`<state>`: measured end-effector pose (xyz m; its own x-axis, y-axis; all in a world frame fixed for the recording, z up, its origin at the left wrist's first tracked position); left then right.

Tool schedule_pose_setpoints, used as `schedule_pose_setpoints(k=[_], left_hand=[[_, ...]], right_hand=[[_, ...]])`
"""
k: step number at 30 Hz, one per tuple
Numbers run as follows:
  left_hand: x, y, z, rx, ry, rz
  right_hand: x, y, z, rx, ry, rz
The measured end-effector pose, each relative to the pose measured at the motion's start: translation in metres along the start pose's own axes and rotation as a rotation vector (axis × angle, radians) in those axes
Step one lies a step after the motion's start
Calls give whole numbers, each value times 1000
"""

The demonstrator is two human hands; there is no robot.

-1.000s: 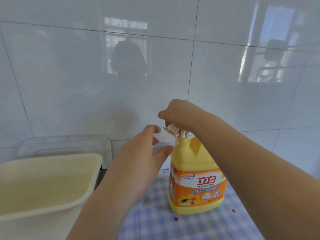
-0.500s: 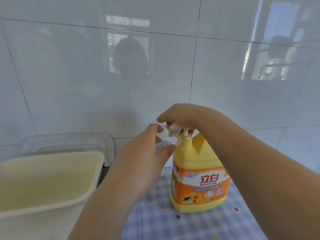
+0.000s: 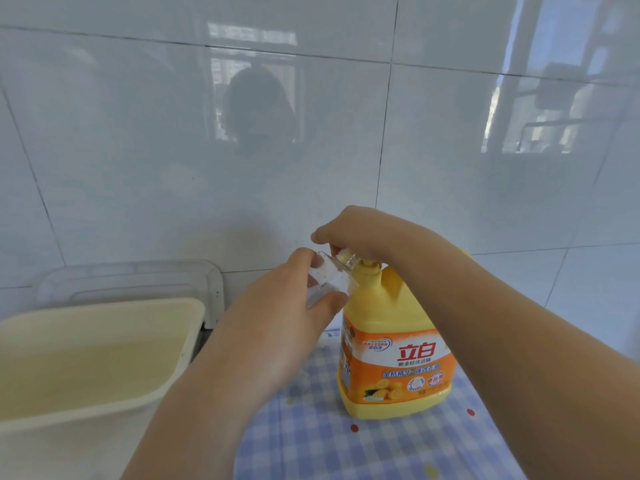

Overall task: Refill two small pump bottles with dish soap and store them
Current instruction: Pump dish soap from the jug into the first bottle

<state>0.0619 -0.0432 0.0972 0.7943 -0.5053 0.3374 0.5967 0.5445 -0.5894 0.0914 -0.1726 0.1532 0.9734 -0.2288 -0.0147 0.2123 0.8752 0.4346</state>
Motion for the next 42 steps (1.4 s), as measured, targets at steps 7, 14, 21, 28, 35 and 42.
schedule_pose_setpoints(k=[7, 14, 21, 28, 35, 42], left_hand=[[0, 1, 1, 20, -6, -13], [-2, 0, 4, 16, -17, -10], [-1, -2, 6, -16, -77, -9], [-2, -4, 5, -16, -65, -13], [-2, -4, 5, -27, -60, -3], [-2, -2, 1, -20, -45, 6]], right_hand=[[0, 1, 0, -14, -3, 3], [10, -5, 1, -33, -99, -38], [5, -2, 16, -57, -237, 10], [3, 1, 10, 24, -55, -25], [4, 1, 8, 9, 21, -76], [0, -1, 8, 6, 4, -34]])
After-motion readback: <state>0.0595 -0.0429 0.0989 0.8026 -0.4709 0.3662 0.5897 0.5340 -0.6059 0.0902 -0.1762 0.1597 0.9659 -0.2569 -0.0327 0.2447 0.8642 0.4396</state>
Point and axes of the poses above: each hand's wrist, its own x-axis towards the middle knuckle, its own z-axis out of the back of the hand, y = z × x, the point moved 4 cm from there along x, towards the middle knuckle, and after that the axes turned 3 degrees about y, right-handed, at the moved point
